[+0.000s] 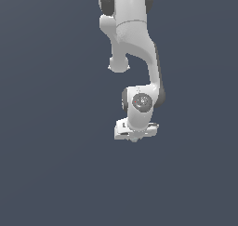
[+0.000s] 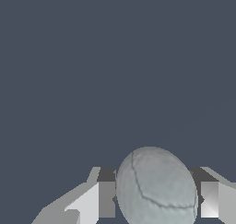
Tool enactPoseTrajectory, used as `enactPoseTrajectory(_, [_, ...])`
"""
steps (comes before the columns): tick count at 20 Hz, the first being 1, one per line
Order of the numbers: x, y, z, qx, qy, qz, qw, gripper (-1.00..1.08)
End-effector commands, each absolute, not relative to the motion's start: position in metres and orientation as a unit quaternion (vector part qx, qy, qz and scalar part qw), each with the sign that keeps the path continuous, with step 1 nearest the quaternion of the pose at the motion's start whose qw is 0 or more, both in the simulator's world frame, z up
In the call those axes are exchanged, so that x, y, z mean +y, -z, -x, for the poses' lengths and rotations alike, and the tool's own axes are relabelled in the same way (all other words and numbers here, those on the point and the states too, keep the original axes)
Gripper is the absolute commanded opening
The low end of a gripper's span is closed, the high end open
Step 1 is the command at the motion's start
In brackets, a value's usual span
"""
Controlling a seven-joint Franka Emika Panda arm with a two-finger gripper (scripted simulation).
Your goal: Pick up the object and move it to a goal position.
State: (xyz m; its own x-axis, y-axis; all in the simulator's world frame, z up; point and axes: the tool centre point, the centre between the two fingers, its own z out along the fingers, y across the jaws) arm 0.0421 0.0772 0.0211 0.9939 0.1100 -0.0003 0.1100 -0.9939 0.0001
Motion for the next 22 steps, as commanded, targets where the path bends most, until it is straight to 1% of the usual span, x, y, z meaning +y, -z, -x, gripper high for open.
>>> enactPoseTrajectory(1, [0.077, -0.021, -0.042, 0.055, 0.000, -0.998, 0.000, -1.00])
enactPoseTrajectory(7, [0.078, -0.025, -0.041, 0.055, 0.000, -0.998, 0.000, -1.00])
enactPoseTrajectory(12, [0.082, -0.041, -0.037, 0.055, 0.000, -0.998, 0.000, -1.00])
enactPoseTrajectory(17, [0.089, -0.070, -0.030, 0.055, 0.000, -0.998, 0.000, -1.00])
enactPoseTrajectory(22, [0.099, -0.113, -0.019, 0.055, 0.000, -0.998, 0.000, -1.00])
